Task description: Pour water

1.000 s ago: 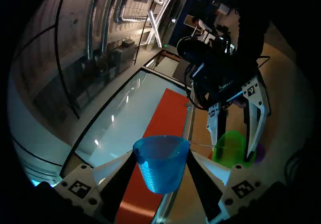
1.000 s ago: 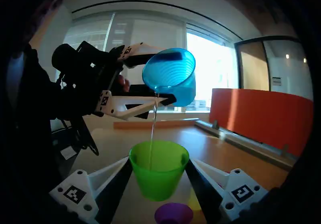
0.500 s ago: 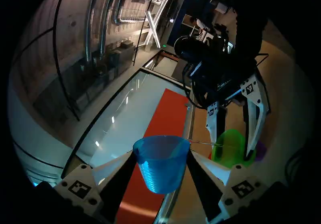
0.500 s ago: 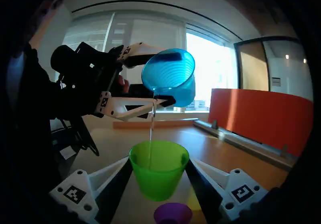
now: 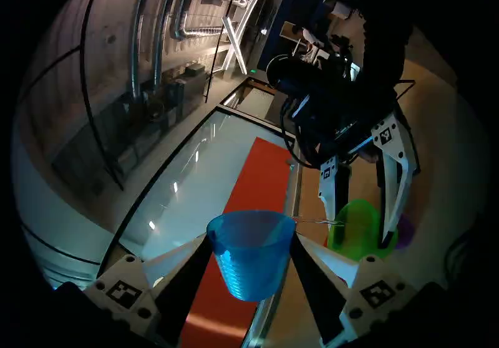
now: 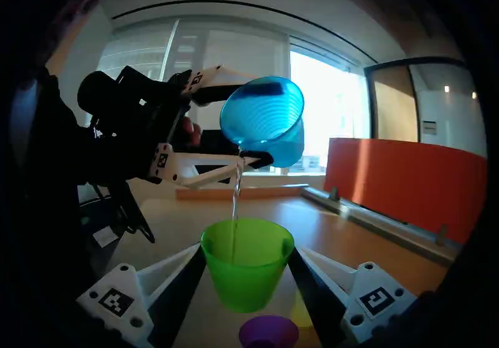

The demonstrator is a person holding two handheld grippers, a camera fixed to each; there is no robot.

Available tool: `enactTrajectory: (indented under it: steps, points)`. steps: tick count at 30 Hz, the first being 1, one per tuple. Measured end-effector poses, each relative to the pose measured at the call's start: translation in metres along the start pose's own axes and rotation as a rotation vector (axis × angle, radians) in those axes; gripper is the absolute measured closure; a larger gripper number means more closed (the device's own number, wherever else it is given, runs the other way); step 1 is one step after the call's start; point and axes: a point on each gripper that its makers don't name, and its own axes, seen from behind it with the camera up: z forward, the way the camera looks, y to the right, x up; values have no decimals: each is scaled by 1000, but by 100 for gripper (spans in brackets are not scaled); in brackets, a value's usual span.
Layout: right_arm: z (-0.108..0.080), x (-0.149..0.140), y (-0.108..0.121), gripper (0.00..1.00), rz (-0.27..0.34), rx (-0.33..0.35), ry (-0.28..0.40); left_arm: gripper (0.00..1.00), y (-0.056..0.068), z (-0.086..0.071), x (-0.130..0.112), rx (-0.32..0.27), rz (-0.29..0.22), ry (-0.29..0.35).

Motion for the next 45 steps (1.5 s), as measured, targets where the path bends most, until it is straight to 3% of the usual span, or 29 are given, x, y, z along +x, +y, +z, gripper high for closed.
enactTrajectory:
  steps: [45]
  points:
    - [-1,1,0,10,-2,1,3,15,0,1,3,-2,61,5]
